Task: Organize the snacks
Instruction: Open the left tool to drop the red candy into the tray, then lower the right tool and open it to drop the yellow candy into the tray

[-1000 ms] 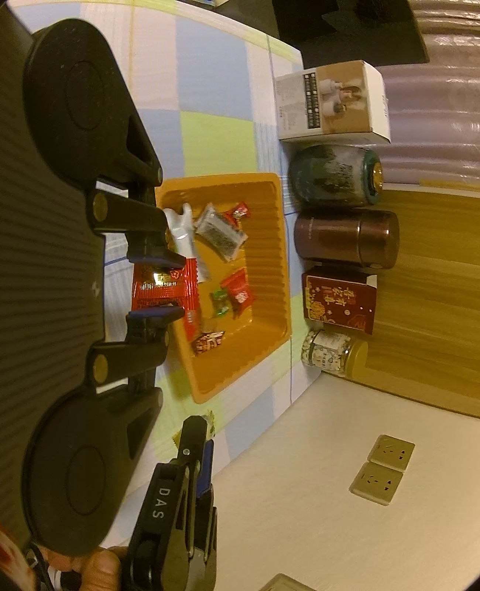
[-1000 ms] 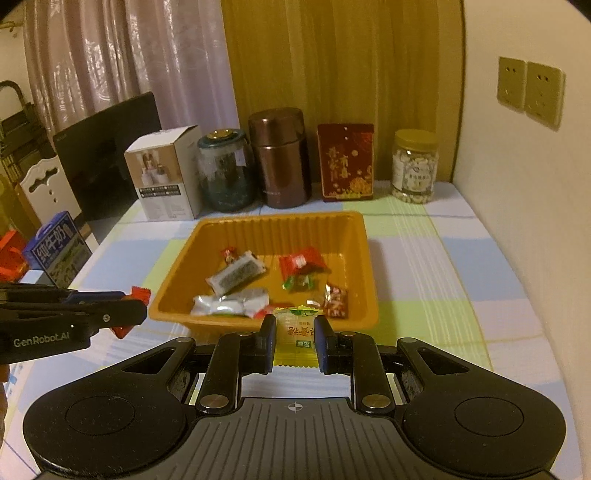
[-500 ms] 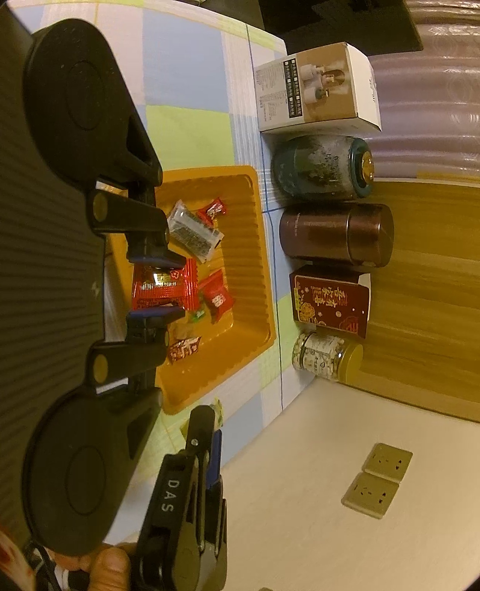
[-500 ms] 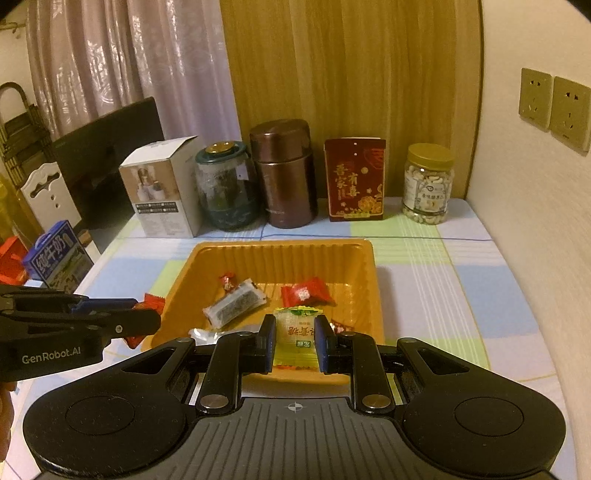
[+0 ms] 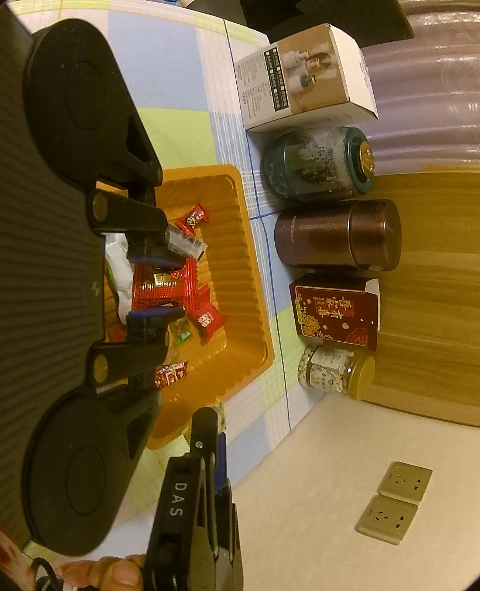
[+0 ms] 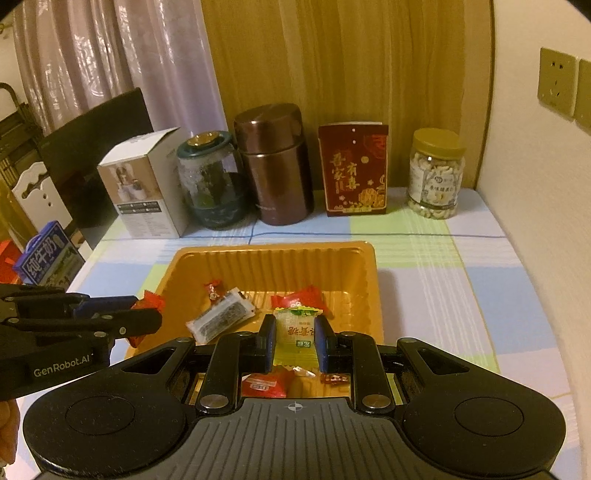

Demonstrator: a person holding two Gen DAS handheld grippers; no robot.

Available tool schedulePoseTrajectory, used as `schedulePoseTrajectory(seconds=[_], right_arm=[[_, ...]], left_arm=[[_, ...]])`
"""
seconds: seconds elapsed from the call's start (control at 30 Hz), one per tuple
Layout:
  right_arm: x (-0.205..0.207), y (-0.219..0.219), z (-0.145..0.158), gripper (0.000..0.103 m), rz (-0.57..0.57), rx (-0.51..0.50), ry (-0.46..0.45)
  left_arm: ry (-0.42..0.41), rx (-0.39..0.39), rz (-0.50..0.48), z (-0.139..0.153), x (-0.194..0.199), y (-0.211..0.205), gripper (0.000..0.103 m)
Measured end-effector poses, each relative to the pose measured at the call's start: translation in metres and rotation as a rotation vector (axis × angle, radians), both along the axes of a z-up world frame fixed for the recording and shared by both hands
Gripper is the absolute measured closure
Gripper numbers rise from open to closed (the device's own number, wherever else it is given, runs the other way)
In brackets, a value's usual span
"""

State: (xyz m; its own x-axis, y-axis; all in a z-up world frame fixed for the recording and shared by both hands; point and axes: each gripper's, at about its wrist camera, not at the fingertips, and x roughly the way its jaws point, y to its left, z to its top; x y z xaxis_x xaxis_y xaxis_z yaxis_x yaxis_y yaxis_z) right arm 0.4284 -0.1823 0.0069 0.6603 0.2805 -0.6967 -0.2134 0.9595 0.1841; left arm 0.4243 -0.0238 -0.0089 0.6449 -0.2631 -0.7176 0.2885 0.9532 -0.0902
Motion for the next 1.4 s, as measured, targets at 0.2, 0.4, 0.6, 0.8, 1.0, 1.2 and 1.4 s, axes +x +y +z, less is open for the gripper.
schedulePoseTrajectory(seconds=[0.2, 0.4, 0.6, 0.8, 1.0, 1.2, 1.4], right_arm=[[0.011, 0.000, -0.007, 0.081, 0.005, 0.007, 0.030], [0.021, 0.001, -0.015, 0.081, 0.001, 0.009, 0.049], [0.027, 0.001, -0.021, 0.081, 0.001, 0.014, 0.061], [0.030, 0.001, -0.027, 0.081, -0.001, 0.013, 0.069], [0.033, 0.000, -0.032, 0.081, -0.005, 0.013, 0.075], [0.033, 0.000, -0.034, 0.081, -0.010, 0.013, 0.080], [0.031, -0.003, -0.035, 0.081, -0.016, 0.013, 0.087]], left_arm=[[0.027, 0.010, 0.005, -0.011, 0.012, -0.002, 0.084], [0.063, 0.006, 0.028, -0.024, 0.024, -0.002, 0.084], [0.083, -0.002, 0.046, -0.033, 0.030, -0.001, 0.084], [0.096, -0.010, 0.061, -0.040, 0.036, -0.001, 0.084], [0.104, -0.015, 0.076, -0.046, 0.040, 0.000, 0.084], [0.100, -0.026, 0.088, -0.049, 0.042, -0.001, 0.083], [0.097, -0.034, 0.115, -0.050, 0.043, 0.005, 0.065]])
